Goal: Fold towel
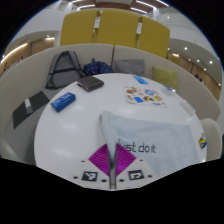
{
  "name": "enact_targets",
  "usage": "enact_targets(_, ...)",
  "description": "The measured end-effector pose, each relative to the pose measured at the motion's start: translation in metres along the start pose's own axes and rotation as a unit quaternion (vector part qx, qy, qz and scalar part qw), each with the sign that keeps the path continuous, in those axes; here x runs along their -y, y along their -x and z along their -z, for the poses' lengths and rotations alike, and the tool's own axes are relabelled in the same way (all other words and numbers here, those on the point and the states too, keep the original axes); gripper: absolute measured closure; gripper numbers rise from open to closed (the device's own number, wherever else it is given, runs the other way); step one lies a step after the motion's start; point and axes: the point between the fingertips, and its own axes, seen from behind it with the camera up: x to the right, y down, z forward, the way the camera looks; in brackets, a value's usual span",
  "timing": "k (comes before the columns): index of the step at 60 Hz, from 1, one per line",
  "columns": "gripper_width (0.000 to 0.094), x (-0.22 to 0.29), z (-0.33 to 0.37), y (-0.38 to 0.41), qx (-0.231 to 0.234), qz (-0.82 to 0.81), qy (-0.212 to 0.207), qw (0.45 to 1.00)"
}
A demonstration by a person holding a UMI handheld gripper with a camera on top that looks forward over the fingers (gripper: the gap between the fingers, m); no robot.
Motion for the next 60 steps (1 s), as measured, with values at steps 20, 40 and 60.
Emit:
enact_targets(20,0.0912,0.073,0.071,-0.046,0.080,-0.094,-0.015,0.992)
enact_targets(40,0.0894,0.032,0.044,-0.239,0.009,-0.117,0.001,0.993)
enact_targets(60,0.0036,-0.011,0.043,-0.287,-0.029,-0.109,0.017,0.993)
